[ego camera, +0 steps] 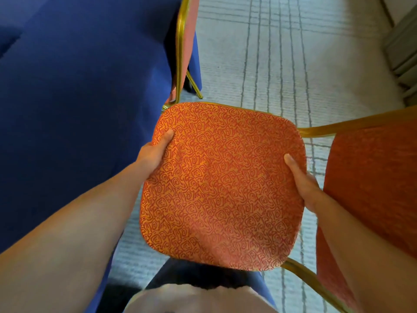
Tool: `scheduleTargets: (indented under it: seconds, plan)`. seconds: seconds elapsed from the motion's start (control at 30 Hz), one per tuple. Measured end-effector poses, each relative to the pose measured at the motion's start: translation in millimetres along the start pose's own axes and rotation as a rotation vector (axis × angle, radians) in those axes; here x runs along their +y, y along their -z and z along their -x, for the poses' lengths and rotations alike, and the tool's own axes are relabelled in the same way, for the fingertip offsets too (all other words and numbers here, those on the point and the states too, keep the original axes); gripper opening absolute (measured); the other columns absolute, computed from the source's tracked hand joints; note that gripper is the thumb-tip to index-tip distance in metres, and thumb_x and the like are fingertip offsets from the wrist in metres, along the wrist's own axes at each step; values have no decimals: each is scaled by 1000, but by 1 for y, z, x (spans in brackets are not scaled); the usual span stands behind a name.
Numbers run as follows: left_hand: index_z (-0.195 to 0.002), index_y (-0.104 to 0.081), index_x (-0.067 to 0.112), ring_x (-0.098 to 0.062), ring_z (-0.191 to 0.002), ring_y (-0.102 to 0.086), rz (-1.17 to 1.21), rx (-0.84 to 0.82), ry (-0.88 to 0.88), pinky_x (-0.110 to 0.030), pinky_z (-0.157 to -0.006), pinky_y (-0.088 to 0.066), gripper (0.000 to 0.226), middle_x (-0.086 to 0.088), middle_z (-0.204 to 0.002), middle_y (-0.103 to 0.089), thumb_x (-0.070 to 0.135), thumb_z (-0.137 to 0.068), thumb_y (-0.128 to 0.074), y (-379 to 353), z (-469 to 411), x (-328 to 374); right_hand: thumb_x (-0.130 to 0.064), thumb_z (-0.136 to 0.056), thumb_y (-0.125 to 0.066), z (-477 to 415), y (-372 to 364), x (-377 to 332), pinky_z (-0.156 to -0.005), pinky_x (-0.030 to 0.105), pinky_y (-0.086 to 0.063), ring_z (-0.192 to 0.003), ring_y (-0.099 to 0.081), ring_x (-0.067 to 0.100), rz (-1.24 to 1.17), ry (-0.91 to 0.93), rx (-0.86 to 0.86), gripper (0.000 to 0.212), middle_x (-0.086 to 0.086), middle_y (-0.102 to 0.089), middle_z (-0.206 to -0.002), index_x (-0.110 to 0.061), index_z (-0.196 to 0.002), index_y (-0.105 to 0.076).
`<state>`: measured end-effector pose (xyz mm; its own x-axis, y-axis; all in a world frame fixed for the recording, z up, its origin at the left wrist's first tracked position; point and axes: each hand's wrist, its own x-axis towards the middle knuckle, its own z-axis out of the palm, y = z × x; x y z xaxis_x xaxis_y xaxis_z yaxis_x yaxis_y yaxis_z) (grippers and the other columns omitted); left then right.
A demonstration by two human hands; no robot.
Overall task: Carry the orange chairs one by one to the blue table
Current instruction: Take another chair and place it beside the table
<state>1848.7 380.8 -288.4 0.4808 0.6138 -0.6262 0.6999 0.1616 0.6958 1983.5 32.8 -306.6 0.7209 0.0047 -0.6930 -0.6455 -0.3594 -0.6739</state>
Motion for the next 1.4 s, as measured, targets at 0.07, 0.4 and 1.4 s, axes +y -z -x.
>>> scheduleTargets:
  seconds: [0.07,0.4,1.4]
  plan:
    - [-125,-62,17,-28,-104,-63,7,-1,29,-45,-102,-46,97,-7,-119,-66,88,-59,-57,-5,-27,11,-84,-46,-72,-23,-12,-13,-99,46,-52,-101,-68,27,9,-18,9,96,6,-71,-112,-24,-122,-66]
    - [-125,-59,20,-26,-98,-65,-31,-6,145,-46,-97,-49,101,-6,-116,-66,90,-53,-59,-59,-193,9,-72,-75,-64,-185,-71,-19,-99,38,-47,-106,-60,25,84,-132,2,78,4,-64,-119,-19,-132,-59]
    - [-98,-62,24,-19,-81,-62,-173,77,271,-29,-79,-46,65,-4,-94,-66,81,-68,-57,-162,-364,-136,-70,-75,-66,-368,-121,97,-95,36,-51,-101,-65,22,204,-325,12,75,2,-68,-113,-20,-130,-61]
